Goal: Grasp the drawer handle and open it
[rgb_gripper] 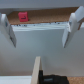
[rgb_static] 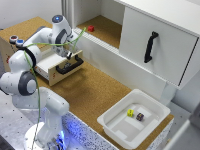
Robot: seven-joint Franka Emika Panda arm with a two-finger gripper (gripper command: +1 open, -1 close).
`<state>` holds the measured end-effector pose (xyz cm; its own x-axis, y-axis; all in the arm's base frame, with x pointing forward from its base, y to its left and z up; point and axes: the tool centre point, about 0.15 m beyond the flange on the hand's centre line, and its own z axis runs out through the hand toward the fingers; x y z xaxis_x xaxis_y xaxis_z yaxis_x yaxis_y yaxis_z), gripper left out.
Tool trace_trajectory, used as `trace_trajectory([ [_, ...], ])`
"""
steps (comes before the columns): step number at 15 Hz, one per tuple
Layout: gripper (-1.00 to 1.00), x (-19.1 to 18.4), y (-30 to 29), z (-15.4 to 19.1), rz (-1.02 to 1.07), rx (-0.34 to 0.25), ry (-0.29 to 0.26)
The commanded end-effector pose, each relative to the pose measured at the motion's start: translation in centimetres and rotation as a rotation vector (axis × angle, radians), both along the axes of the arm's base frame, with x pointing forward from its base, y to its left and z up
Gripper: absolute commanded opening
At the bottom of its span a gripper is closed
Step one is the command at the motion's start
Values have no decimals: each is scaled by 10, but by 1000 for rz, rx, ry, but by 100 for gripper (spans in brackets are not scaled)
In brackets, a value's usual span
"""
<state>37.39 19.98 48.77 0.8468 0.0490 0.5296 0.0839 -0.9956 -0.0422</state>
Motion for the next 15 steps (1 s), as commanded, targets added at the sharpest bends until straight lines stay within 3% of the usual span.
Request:
trace_trajectory([
  [1, 100, 18, 16, 7, -58, -92, 14],
  [13, 100, 18, 16, 7, -58, -92, 14],
  [14, 100, 15, 5, 4, 21, 6, -37],
  [15, 100, 29, 7, 5, 46, 12, -55],
])
